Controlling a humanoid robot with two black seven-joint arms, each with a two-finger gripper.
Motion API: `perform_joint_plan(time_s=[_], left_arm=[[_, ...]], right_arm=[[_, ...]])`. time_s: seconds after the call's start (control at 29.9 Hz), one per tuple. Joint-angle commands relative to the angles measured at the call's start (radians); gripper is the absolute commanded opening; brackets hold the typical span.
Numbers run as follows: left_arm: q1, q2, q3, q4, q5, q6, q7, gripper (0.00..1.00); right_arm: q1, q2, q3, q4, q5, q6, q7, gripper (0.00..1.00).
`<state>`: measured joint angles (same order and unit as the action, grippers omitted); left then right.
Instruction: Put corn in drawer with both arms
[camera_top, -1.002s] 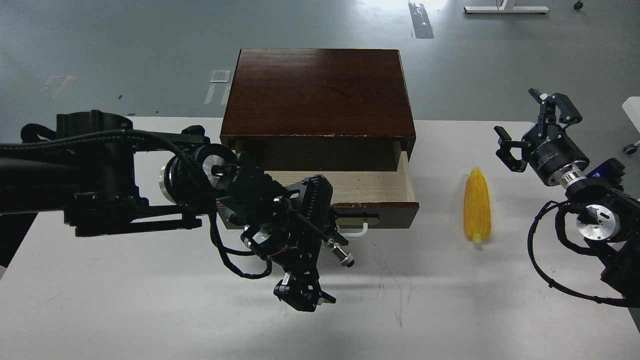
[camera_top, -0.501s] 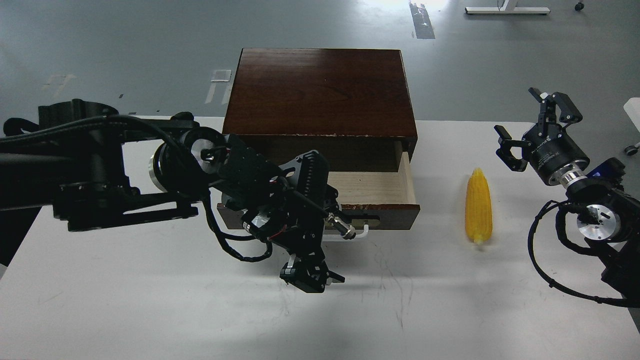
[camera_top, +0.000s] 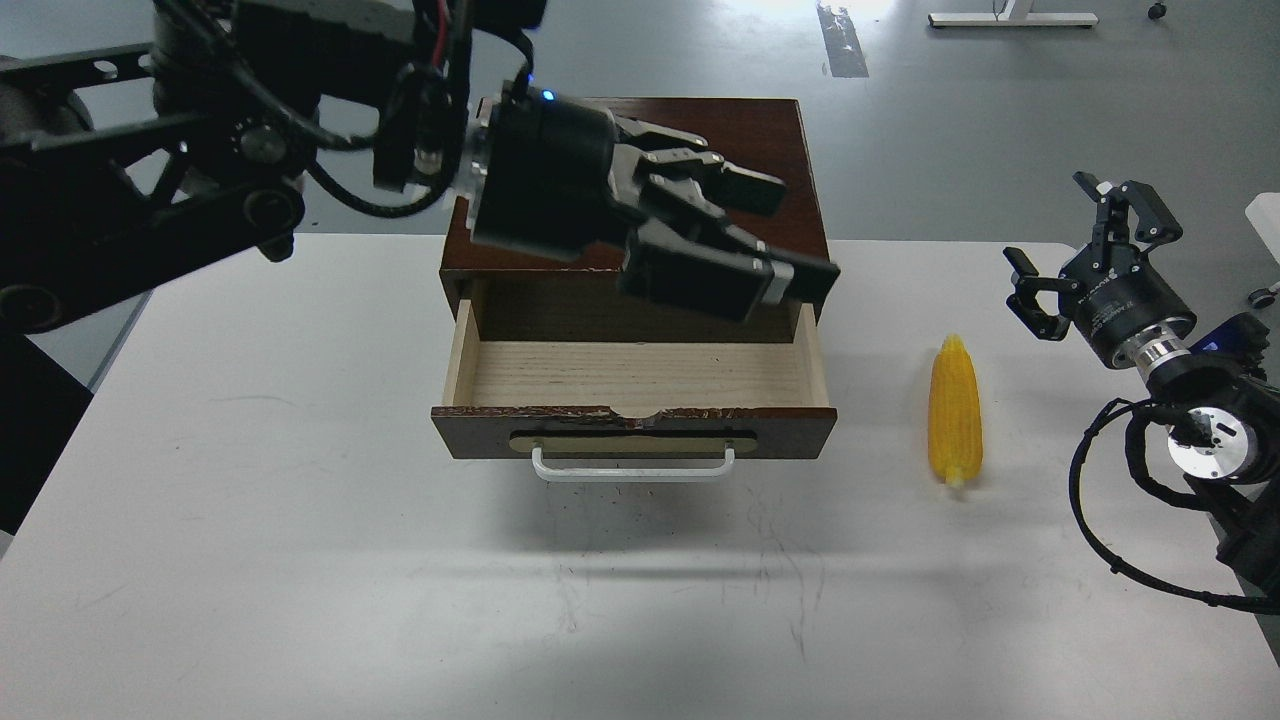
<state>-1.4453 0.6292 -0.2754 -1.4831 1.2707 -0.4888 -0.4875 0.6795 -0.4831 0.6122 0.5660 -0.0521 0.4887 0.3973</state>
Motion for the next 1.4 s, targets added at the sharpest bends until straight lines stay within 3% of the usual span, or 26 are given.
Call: perform_joint_plan(time_s=[0.0,0.13,0.27,0.67,0.94,1.1,1.2,1.37], left_arm=[[0.040,0.023,-0.008,0.105,-0.247,0.000,0.000,0.99],[0.129,0.052,-0.010,0.234,-0.636,0.032,0.000,0.99],[0.235,0.086,-0.011,0.320,-0.836,0.035,-0.001,0.99],[0.459,0.099,-0.022,0.606,-1.156,0.000,-0.001,0.99],[0.497,0.096,-0.041,0.616,-1.183,0.000,-0.001,0.99],[0.499,0.092,-0.059,0.610,-1.182,0.000,-0.001,0.99],[0.499,0.092,-0.061,0.603,-1.182,0.000,-0.001,0.99],[0.499,0.096,-0.062,0.601,-1.182,0.000,-0.001,0.99]], right_arm=[[0.000,-0.002,0.000,0.000,0.000,0.000,0.000,1.00],[0.000,-0.018,0.000,0.002,0.000,0.000,0.000,1.00],[0.000,-0.035,-0.002,0.005,0.000,0.000,0.002,1.00],[0.022,-0.183,-0.014,0.117,-0.110,0.000,0.023,1.00],[0.081,-0.295,-0.019,0.186,-0.452,0.000,0.025,1.00],[0.089,-0.325,-0.058,0.298,-0.872,-0.007,0.023,1.00],[0.098,-0.325,-0.188,0.333,-1.088,-0.145,0.025,1.00],[0.158,-0.319,-0.374,0.321,-1.235,-0.223,0.025,1.00]])
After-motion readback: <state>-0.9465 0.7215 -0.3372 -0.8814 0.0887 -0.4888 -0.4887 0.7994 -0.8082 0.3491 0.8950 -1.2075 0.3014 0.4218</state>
